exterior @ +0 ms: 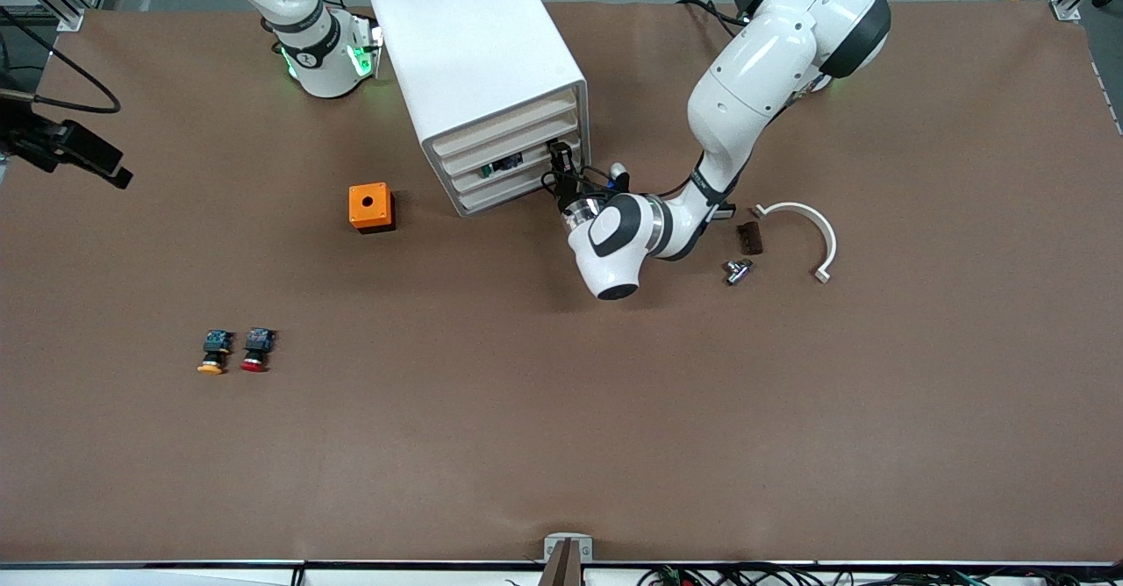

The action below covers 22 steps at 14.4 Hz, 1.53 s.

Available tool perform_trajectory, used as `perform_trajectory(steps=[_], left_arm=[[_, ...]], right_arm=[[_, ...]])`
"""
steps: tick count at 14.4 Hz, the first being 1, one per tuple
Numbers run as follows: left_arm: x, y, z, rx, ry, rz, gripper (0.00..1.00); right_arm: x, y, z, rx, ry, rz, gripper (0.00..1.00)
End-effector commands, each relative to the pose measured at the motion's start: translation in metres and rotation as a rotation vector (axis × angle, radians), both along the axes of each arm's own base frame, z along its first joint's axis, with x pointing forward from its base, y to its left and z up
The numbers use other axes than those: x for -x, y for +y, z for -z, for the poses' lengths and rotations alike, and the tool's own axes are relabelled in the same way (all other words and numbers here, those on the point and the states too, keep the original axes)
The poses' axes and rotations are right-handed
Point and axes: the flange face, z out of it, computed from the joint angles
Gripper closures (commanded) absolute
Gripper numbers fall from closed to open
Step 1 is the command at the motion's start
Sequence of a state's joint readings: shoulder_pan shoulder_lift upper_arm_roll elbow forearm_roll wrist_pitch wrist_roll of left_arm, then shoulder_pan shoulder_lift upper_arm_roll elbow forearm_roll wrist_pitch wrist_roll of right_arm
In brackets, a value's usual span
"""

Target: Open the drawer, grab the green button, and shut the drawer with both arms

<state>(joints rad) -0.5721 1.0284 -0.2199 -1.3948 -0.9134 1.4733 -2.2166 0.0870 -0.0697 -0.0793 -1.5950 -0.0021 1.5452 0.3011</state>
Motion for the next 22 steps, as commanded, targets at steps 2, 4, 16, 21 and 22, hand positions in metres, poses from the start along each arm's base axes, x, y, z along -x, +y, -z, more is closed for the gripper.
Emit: perform_trajectory(steps=[2,4,16,21,22], left_arm=[[-0.026,0.015,-0.003,0.026,0.002,-0.064,0.96],[-0.042,0.027,-0.001,0.020,-0.013,-0.103,0.96],[-0.113,0.095,0.002,0.010,-0.069,-0.275,0.90],[-0.115,0.097,0.002,0.008,-0.074,-0.279,0.74],[-0.115,0.097,0.002,0.009,-0.074,-0.278,0.52]], right_arm=[[0.001,0.033,0.007,-0.017,0.024,0.138,0.00],[-0.001,0.055,0.015,-0.013,0.039,0.198,0.00],[-0.031,0.189,0.100,-0.065,0.122,0.491,0.00],[-0.030,0.262,0.143,-0.073,0.131,0.572,0.00],[-0.028,0.277,0.153,-0.069,0.130,0.584,0.00]])
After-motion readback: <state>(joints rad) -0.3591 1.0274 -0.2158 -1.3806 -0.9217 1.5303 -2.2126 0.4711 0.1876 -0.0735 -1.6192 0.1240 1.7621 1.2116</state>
